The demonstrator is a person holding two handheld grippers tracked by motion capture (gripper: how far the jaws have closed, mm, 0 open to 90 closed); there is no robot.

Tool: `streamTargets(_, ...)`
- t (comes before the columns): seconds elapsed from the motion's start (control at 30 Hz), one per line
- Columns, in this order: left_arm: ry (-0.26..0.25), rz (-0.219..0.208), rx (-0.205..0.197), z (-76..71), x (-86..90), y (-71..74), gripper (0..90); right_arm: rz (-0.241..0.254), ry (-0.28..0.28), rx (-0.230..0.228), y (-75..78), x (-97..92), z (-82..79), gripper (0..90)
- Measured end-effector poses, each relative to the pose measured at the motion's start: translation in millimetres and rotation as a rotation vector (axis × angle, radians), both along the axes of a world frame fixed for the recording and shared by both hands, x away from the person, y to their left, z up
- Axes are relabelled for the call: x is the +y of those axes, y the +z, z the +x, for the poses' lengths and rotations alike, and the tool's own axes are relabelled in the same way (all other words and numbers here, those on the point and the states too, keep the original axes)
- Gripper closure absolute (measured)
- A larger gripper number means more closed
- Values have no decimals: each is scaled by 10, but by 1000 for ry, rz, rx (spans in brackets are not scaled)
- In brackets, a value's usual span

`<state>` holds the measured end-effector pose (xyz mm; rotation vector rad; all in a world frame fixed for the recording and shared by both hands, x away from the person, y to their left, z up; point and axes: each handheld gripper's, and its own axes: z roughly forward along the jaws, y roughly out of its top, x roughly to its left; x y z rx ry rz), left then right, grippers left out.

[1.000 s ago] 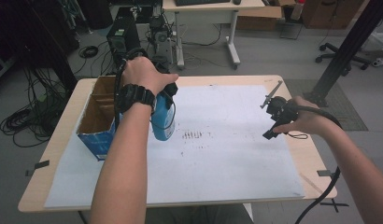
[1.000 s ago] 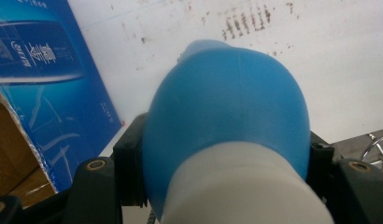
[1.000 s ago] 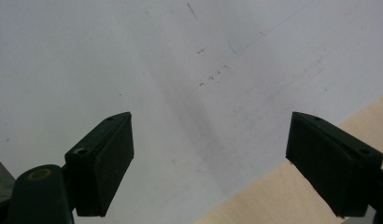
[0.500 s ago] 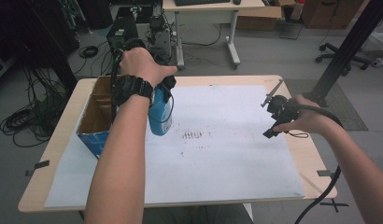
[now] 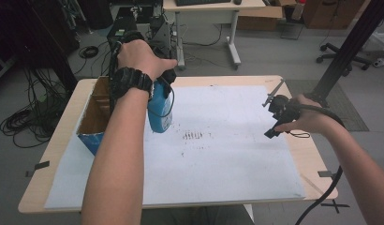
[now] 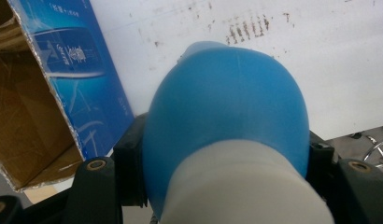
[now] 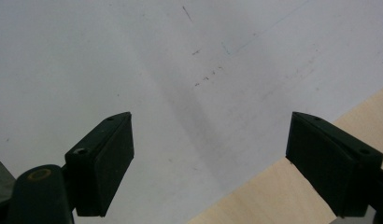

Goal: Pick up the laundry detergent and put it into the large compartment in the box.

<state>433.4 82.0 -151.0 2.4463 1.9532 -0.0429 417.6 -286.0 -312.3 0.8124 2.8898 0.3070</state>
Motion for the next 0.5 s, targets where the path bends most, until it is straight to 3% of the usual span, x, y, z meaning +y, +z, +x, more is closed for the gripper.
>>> streamTargets(0.5, -1, 2, 10, 13, 27, 158, 373, 0, -3, 1, -10, 0, 20, 152)
